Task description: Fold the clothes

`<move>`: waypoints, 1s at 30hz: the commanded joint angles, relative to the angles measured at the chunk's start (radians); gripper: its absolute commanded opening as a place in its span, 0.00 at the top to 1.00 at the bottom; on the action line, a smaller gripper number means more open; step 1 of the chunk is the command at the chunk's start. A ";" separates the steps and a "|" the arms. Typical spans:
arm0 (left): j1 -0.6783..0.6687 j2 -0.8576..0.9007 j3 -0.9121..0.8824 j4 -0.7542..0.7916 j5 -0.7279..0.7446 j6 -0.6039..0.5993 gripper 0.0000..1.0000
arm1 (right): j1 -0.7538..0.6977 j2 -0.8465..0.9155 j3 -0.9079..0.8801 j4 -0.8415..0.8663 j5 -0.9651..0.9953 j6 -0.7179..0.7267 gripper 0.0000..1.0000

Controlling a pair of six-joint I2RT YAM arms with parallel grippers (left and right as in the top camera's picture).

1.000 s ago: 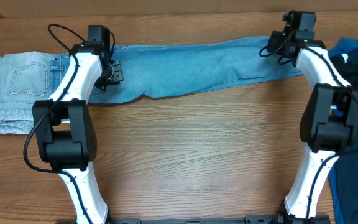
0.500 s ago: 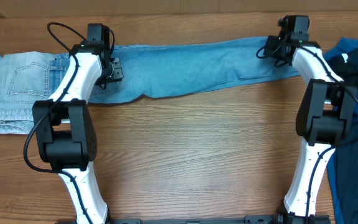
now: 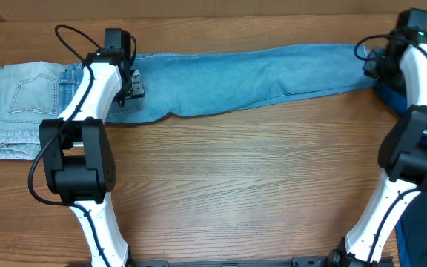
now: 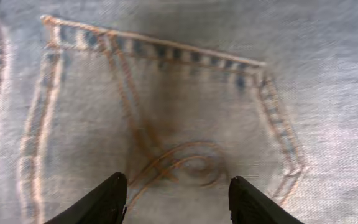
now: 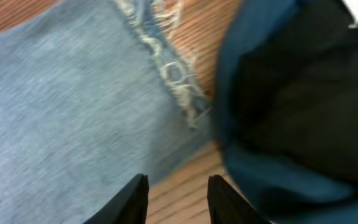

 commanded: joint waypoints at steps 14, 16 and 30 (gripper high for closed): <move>0.042 0.000 0.087 -0.103 -0.083 0.008 0.41 | 0.004 -0.024 -0.192 0.241 -0.058 0.035 0.63; 0.044 0.000 0.087 -0.105 -0.084 0.008 0.41 | 0.004 -0.024 -0.217 0.283 -0.057 0.035 0.63; 0.045 0.000 0.087 -0.115 -0.087 0.008 0.40 | 0.003 -0.024 -0.269 0.352 0.082 0.058 0.58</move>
